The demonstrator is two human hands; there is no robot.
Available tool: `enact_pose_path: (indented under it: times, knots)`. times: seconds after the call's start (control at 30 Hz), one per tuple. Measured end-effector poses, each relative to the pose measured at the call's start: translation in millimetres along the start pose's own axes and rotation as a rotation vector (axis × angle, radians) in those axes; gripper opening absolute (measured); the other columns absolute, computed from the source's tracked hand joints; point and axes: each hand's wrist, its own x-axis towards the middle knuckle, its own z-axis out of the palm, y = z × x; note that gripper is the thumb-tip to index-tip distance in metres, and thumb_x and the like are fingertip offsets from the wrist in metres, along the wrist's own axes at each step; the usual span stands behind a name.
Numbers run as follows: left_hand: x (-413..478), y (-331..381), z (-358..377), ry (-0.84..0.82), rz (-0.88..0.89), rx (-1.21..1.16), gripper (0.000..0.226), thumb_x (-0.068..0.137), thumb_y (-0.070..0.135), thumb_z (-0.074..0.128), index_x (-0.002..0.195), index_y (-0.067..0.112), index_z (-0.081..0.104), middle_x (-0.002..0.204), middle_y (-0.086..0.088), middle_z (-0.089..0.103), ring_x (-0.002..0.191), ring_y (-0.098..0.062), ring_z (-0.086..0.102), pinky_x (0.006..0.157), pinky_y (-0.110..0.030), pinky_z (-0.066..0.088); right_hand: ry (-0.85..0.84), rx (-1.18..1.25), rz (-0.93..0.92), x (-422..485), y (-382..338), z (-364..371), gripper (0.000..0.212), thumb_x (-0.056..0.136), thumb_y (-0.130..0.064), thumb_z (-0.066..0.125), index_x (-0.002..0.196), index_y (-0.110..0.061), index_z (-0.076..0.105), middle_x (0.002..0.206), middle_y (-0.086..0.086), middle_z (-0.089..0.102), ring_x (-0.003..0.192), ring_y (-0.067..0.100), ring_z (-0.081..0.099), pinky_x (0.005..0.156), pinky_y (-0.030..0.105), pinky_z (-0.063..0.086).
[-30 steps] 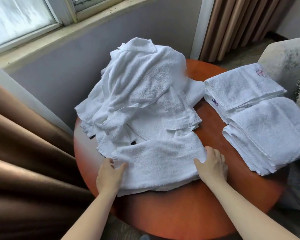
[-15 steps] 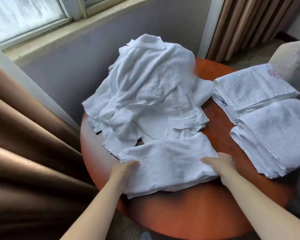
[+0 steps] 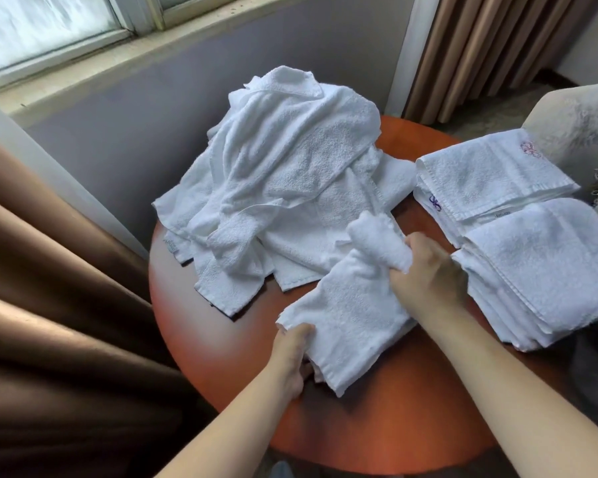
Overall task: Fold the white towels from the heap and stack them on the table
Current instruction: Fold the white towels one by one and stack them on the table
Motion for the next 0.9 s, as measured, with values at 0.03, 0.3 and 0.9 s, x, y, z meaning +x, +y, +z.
enact_pose_path:
  times: [0.03, 0.3, 0.9]
  knots:
    - [-1, -1, 3, 0.006, 0.005, -0.011, 0.025, 0.082, 0.005, 0.051, 0.107, 0.007, 0.055, 0.067, -0.011, 0.056, 0.049, -0.025, 0.052, 0.043, -0.026, 0.036, -0.004, -0.001, -0.054, -9, -7, 6, 0.029, 0.077, -0.019, 0.07, 0.101, -0.009, 0.056, 0.098, 0.01, 0.063, 0.086, 0.038, 0.061, 0.062, 0.032, 0.03]
    - [-9, -6, 11, 0.023, 0.093, -0.013, 0.028, 0.085, -0.001, 0.043, 0.11, -0.002, 0.054, 0.07, -0.019, 0.054, 0.047, -0.026, 0.05, 0.04, -0.024, 0.038, 0.027, -0.007, -0.348, -69, -22, 51, 0.047, 0.04, -0.007, 0.083, 0.077, -0.014, 0.056, 0.062, -0.003, 0.055, 0.054, 0.025, 0.057, 0.041, 0.025, 0.034]
    - [-7, -19, 7, -0.018, -0.011, -0.292, 0.078, 0.064, 0.056, 0.075, 0.109, -0.006, 0.061, 0.086, -0.021, 0.062, 0.069, -0.032, 0.061, 0.062, -0.034, 0.047, -0.414, 0.355, -0.556, -92, -6, 68, 0.029, 0.082, -0.042, 0.051, 0.086, -0.022, 0.072, 0.093, -0.014, 0.07, 0.089, 0.017, 0.059, 0.08, 0.033, 0.049]
